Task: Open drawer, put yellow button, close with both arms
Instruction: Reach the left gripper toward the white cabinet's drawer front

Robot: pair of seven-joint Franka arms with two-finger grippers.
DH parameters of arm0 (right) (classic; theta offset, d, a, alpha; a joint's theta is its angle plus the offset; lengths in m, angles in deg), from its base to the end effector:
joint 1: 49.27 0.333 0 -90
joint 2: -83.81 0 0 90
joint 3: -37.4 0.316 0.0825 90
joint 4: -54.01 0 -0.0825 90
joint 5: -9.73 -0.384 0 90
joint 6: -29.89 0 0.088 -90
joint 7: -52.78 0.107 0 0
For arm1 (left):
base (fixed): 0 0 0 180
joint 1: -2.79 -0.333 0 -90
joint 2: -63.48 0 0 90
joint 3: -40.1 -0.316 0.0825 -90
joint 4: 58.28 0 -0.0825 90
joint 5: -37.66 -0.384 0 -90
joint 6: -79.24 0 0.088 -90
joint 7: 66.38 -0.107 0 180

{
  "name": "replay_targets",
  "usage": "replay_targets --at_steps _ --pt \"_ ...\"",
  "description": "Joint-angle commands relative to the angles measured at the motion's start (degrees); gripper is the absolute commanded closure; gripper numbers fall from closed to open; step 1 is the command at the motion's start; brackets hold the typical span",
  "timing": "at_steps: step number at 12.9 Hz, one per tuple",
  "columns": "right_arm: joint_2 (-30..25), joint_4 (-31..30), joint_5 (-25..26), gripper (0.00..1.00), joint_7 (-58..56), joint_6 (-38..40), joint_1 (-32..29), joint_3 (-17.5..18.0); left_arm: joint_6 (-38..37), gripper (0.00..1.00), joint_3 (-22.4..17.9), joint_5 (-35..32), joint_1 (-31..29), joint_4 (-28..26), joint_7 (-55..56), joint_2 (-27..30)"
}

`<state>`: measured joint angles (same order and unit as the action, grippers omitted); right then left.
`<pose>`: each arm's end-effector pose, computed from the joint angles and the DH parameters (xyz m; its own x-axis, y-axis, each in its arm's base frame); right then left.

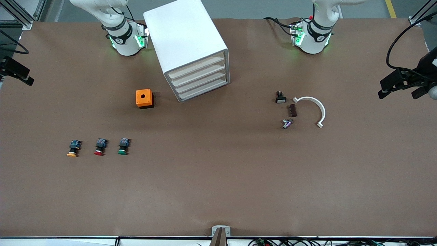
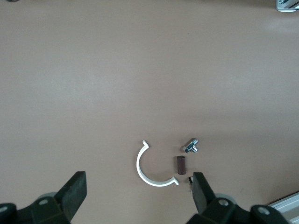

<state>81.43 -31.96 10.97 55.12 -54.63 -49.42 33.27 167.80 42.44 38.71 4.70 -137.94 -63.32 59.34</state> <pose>0.5297 -0.0431 0.6714 0.9930 -0.1173 0.0169 -0.1176 -0.9929 0.0178 0.5728 -0.0435 0.6664 0.9964 -0.0206 0.0818 -0.0228 -0.9994 0.0256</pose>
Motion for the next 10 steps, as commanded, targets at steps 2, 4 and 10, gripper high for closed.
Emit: replay_targets --at_steps 2,4,10 --pt "0.8 1.7 -0.6 0.00 -0.1 0.7 -0.8 0.4 0.1 0.00 0.3 -0.2 -0.3 0.0 0.7 0.0" --pt "0.8 1.7 -0.6 0.00 -0.1 0.7 -0.9 0.4 -0.1 0.00 0.6 0.8 -0.4 0.1 -0.3 -1.0" --pt "1.7 1.6 0.3 0.00 -0.2 1.3 -1.3 0.3 -12.7 0.00 1.8 10.3 2.0 -0.1 5.5 -6.9"
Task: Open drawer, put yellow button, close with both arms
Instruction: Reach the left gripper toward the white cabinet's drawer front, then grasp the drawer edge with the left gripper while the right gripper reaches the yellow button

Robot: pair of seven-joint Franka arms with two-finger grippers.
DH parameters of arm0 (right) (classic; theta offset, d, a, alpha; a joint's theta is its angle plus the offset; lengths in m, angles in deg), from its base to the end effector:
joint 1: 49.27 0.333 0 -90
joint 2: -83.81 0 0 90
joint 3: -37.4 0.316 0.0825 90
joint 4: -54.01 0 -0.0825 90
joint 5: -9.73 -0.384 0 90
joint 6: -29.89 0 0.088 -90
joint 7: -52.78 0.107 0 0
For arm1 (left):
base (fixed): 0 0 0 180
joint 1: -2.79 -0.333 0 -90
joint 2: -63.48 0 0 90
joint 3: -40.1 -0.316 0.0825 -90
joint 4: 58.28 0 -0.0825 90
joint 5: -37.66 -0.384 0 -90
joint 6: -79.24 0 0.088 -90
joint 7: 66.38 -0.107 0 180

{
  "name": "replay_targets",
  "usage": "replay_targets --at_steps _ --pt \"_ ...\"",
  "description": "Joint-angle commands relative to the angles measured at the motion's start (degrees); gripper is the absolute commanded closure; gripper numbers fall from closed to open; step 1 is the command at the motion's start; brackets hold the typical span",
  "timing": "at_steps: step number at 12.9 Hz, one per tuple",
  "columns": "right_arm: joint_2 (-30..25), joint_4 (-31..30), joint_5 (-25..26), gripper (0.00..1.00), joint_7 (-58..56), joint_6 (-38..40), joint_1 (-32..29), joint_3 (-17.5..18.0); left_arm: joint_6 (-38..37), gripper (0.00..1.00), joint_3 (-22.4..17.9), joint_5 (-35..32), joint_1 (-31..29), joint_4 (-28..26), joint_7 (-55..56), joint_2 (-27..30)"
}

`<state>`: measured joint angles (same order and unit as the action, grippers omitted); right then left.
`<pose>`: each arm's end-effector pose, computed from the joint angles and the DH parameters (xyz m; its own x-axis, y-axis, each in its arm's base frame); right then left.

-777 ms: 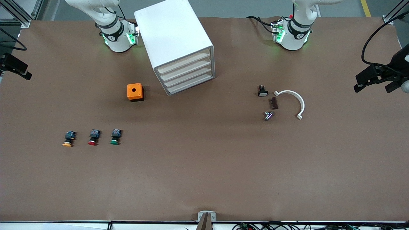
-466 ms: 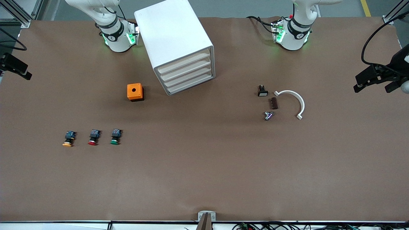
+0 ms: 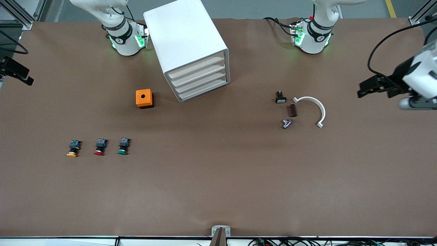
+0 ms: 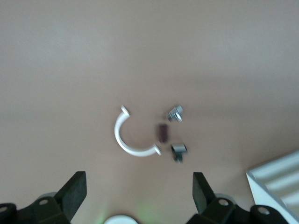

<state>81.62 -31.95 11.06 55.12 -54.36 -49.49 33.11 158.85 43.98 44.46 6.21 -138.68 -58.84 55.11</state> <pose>0.5301 -0.0454 0.6693 0.9925 -0.1215 0.0091 -0.1217 -0.9924 0.0199 0.5734 -0.0848 0.6059 0.9848 -0.0171 -0.1728 0.0014 -0.9943 0.1064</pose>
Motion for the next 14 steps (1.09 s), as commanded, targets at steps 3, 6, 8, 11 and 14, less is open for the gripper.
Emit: replay_targets --at_steps 3,6,8,11,14 --pt "3.2 1.2 0.0 0.00 -0.1 1.0 -2.2 0.3 -7.3 0.00 0.9 12.4 1.2 0.7 0.4 -8.7" --pt "8.8 0.8 0.2 0.00 -1.1 0.5 -4.7 0.3 -8.1 0.00 3.3 17.5 1.8 0.5 -1.9 -13.7" --pt "13.9 0.4 0.0 0.00 -1.1 0.0 -6.0 0.4 -7.1 0.00 8.1 20.8 2.2 0.5 -1.8 -16.4" --pt "16.4 -7.3 0.3 0.00 -1.5 -11.8 -7.2 0.3 -1.3 0.00 10.2 29.8 6.2 -2.4 -2.3 -18.1" --pt "17.2 -17.5 0.3 0.00 -7.0 -27.5 -8.9 0.3 5.5 0.00 10.3 35.2 11.2 -5.2 -6.6 -19.8"
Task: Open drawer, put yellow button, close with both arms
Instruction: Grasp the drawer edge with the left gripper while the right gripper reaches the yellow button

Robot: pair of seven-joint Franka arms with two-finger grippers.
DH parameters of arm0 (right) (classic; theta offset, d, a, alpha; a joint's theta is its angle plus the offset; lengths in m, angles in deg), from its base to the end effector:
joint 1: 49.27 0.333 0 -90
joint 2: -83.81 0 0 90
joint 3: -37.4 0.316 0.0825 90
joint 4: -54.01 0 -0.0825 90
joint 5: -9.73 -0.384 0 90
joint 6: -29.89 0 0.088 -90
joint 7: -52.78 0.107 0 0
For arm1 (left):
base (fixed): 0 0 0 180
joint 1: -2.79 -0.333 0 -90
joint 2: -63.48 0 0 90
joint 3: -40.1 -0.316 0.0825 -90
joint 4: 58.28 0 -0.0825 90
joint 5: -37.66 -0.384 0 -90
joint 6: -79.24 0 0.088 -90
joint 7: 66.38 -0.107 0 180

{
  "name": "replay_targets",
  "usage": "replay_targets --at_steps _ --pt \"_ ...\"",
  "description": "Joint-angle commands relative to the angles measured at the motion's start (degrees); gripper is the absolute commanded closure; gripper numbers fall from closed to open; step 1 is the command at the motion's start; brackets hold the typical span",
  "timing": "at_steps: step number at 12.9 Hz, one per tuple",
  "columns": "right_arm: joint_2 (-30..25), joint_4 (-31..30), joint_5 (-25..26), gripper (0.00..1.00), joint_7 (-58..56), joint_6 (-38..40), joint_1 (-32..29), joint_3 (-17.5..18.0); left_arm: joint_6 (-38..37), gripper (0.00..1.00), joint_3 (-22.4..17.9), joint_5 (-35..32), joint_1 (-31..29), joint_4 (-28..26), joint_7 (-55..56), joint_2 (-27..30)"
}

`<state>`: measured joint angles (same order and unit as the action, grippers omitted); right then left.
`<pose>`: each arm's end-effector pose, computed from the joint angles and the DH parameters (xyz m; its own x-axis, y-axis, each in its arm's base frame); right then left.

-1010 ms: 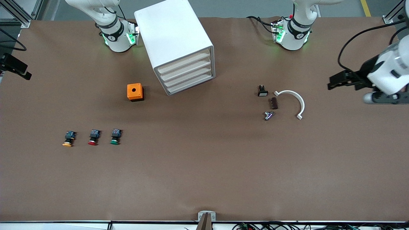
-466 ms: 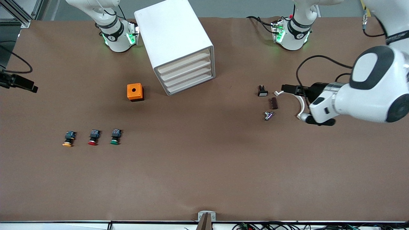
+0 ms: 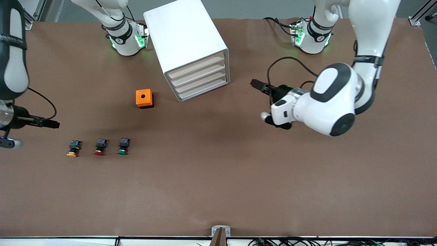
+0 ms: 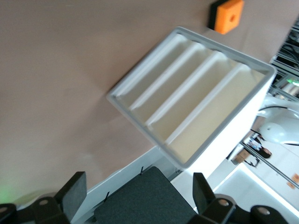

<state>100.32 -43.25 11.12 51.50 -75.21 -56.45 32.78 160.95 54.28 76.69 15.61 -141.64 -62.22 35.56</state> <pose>0.6116 -0.1257 0.4148 0.9731 -0.1742 -0.1510 -0.1698 -0.9846 0.0417 0.5509 -0.3343 0.4155 0.7460 -0.4546 -0.4867 -0.0484 -0.7658 0.6412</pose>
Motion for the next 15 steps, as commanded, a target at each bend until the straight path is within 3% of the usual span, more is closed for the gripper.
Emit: replay_targets --at_steps 1,7,10,15 --pt "-0.5 -7.8 0.2 0.00 -3.6 -10.2 -2.6 0.7 6.0 0.00 0.0 4.5 3.6 -3.7 -5.3 -1.0" --pt "6.2 -14.7 0.4 0.00 -3.7 -25.8 -3.5 0.6 11.2 0.00 0.1 14.7 8.9 -5.8 -18.4 -6.5" --pt "9.1 -15.3 1.6 0.00 -3.6 -29.0 -3.8 0.6 13.9 0.12 0.1 19.5 12.1 -6.8 -27.9 -7.8" --pt "13.7 -15.1 2.8 0.00 -3.6 -36.3 -5.9 0.6 15.8 0.14 0.1 25.3 13.6 -10.5 -38.0 -8.4"
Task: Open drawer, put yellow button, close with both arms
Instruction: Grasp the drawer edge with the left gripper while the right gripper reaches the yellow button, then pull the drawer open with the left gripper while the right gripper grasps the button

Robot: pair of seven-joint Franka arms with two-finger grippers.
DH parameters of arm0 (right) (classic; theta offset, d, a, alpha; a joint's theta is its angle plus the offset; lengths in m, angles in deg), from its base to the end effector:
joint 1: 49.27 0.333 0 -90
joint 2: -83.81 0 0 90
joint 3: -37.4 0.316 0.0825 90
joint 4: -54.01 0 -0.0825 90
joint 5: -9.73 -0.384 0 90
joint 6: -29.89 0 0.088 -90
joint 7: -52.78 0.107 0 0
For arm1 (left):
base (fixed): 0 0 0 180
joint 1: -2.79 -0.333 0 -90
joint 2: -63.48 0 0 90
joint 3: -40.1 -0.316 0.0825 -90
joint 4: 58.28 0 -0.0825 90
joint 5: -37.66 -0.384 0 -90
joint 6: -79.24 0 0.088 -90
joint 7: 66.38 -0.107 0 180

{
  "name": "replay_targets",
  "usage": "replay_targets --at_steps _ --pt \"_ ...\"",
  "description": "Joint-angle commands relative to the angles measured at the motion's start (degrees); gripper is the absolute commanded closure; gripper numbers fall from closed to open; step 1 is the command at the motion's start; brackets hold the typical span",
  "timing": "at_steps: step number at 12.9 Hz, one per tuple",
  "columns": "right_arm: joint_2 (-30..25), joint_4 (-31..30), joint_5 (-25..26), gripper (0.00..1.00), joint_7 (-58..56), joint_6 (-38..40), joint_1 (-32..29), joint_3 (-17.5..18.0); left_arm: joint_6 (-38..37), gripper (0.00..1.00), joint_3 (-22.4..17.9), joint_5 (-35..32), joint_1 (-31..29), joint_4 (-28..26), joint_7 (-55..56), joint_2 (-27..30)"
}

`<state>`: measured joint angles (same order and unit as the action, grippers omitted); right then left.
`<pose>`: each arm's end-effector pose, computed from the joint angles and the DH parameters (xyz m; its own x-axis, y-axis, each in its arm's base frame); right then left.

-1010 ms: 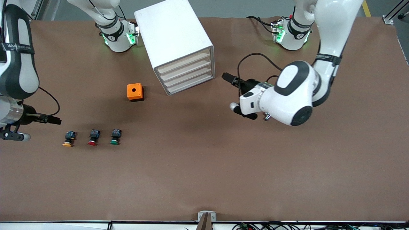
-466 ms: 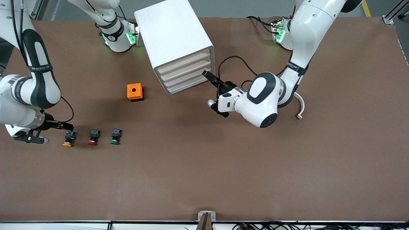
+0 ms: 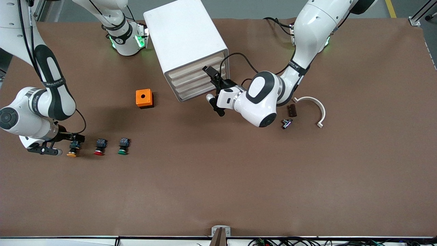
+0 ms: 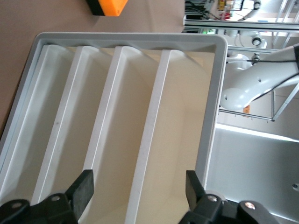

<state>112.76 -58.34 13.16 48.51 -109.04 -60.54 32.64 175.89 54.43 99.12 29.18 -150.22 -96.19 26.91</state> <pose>0.5898 -0.1682 0.2119 0.9874 -0.1508 -0.0482 -0.1470 -0.9863 0.0742 0.4611 -0.4768 0.2880 0.6674 -0.7351 -0.1191 -0.1574 -0.2955 0.9423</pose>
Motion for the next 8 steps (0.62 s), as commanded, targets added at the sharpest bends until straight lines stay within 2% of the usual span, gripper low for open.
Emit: replay_targets --at_steps 1,6,7,8 --pt "1.9 0.0 0.7 0.00 -0.3 -3.6 -2.2 0.7 1.0 0.15 -0.1 4.4 0.5 -2.8 -4.9 0.3" --pt "4.3 0.4 0.6 0.00 0.2 -4.5 -2.3 0.8 1.0 0.18 0.6 10.5 2.1 -3.8 -8.5 -1.9" --pt "4.7 0.6 0.6 0.05 0.2 -4.5 -2.3 0.8 1.2 0.20 0.5 12.5 3.0 -4.1 -8.9 -1.9" --pt "4.8 0.6 0.6 0.17 0.2 -4.7 -2.3 0.8 2.1 0.22 0.6 13.9 3.7 -4.4 -8.9 -1.9"
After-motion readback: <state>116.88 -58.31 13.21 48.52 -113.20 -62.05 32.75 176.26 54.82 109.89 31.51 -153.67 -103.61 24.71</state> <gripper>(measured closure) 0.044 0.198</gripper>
